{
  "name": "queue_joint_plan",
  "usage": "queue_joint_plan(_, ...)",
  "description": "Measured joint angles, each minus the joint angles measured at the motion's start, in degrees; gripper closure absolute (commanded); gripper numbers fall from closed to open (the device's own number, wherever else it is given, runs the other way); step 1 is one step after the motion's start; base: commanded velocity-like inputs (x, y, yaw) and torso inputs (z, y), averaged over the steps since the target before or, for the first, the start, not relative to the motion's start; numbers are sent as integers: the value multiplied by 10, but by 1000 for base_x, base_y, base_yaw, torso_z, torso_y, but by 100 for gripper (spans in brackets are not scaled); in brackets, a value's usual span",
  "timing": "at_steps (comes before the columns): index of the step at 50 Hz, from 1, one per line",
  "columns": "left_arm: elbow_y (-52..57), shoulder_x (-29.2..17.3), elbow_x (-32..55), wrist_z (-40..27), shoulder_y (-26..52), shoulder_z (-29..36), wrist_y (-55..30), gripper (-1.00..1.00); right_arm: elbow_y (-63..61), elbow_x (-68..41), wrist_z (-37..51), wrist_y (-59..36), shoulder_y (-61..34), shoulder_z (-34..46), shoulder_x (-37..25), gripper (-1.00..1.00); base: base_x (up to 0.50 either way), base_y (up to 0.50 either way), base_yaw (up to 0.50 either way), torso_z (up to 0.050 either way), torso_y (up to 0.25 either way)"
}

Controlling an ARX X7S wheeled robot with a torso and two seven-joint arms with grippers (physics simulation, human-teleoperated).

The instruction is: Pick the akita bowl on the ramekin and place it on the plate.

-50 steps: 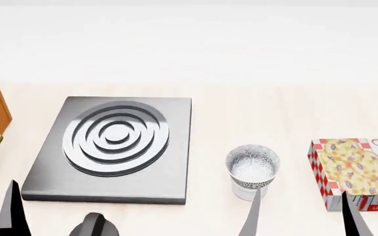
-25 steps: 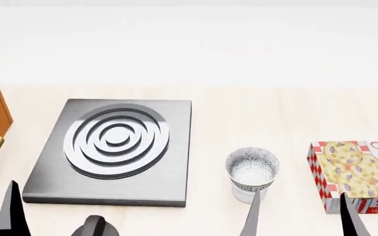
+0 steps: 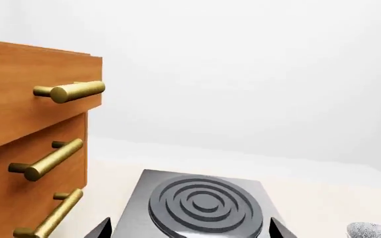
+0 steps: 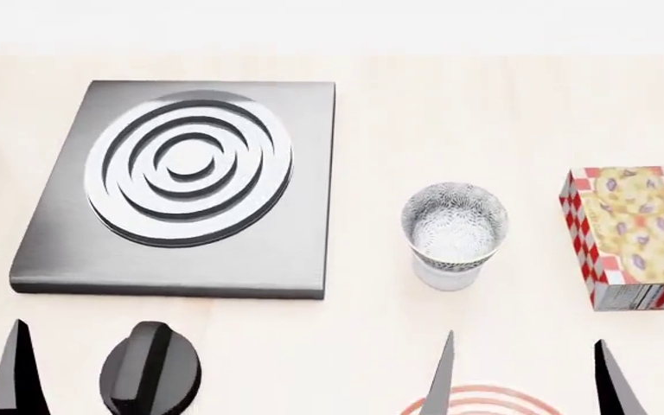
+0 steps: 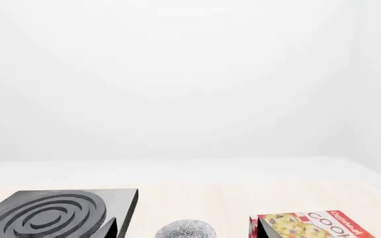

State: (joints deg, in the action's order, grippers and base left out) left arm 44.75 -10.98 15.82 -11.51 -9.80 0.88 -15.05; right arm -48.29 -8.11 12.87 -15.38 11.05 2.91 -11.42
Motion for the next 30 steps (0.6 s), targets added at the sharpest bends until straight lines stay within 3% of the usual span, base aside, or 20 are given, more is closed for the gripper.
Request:
queue_joint_plan(4, -1, -2, 0, -1, 0, 1, 2, -100, 1, 0, 2, 0, -1, 2, -2, -100, 0, 0, 0, 0, -250)
queue_joint_plan(20, 1, -5, 26, -11, 6, -1, -2, -100, 6, -2, 8, 0, -4, 8, -8, -100, 0, 0, 0, 0, 0)
queue_joint_plan(23, 1, -6, 34, -12, 7, -3, -2, -100, 6, -3, 10, 0, -5, 9, -10, -100, 0, 0, 0, 0, -250)
queue_joint_plan(30, -1, -7, 40, -18, 10, -2, -8, -100, 6, -6, 15, 0, -5, 11, -14, -100, 0, 0, 0, 0, 0)
